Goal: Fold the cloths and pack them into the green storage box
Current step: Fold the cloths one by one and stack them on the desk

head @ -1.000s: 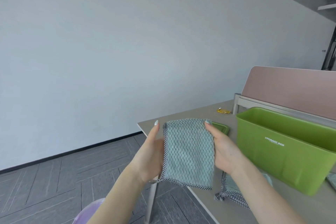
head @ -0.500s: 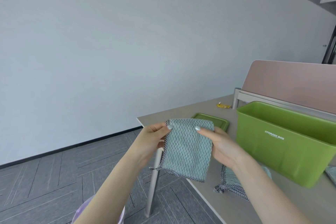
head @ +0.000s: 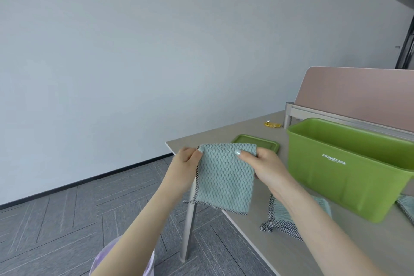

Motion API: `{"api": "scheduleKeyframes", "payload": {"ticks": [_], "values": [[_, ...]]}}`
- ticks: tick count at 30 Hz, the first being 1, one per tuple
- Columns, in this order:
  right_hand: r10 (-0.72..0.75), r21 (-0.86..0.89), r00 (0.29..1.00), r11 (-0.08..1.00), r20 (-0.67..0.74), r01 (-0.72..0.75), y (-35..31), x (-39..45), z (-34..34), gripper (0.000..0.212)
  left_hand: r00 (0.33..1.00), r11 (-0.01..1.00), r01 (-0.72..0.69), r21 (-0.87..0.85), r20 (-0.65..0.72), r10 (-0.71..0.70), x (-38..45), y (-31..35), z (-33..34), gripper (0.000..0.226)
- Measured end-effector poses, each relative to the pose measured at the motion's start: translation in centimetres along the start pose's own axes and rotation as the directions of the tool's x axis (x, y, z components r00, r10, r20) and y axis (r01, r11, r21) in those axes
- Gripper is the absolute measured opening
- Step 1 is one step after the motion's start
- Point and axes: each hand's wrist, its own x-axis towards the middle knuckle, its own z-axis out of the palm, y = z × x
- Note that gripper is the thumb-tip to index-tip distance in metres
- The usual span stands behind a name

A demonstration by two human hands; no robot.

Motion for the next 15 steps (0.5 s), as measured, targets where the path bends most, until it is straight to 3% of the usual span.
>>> {"api": "scheduleKeyframes", "payload": {"ticks": [3, 5, 7, 10, 13, 15], "values": [[0.045, 0.056, 0.998, 0.998, -0.041, -0.042, 0.4, -0.1, -0.5, 0.042, 0.980, 0.984, -0.093, 0.155, -0.159, 0.117, -0.3, 0.8, -0.4, 0.035], [0.020, 0.062, 0.997, 0.998, -0.080, -0.015, 0.5, -0.4, -0.7, 0.060, 0.984, 0.989, -0.139, 0.040, -0.110, 0.143, -0.1, 1.0, -0.6, 0.037], [0.000, 0.108, 0.994, 0.994, -0.113, 0.012, 0.6, -0.5, -0.7, 0.051, 0.995, 0.980, -0.095, -0.174, -0.031, 0.092, -0.1, 1.3, -0.7, 0.037], [-0.055, 0.260, 0.994, 0.962, -0.093, 0.078, 0.1, -0.5, -0.8, 0.011, 0.999, 0.943, -0.050, -0.329, -0.009, 0.050, -0.5, 2.2, -0.6, 0.057], [-0.119, 0.245, 0.993, 0.963, 0.028, 0.109, 0.3, -0.4, -1.0, 0.026, 0.999, 0.903, -0.036, -0.428, 0.015, 0.047, -0.9, 3.2, -0.3, 0.042], [-0.112, 0.211, 0.992, 0.973, 0.051, 0.099, 0.3, -0.6, -1.0, 0.024, 0.998, 0.878, -0.003, -0.479, 0.051, 0.031, -1.0, 3.5, -0.2, 0.036]]}}
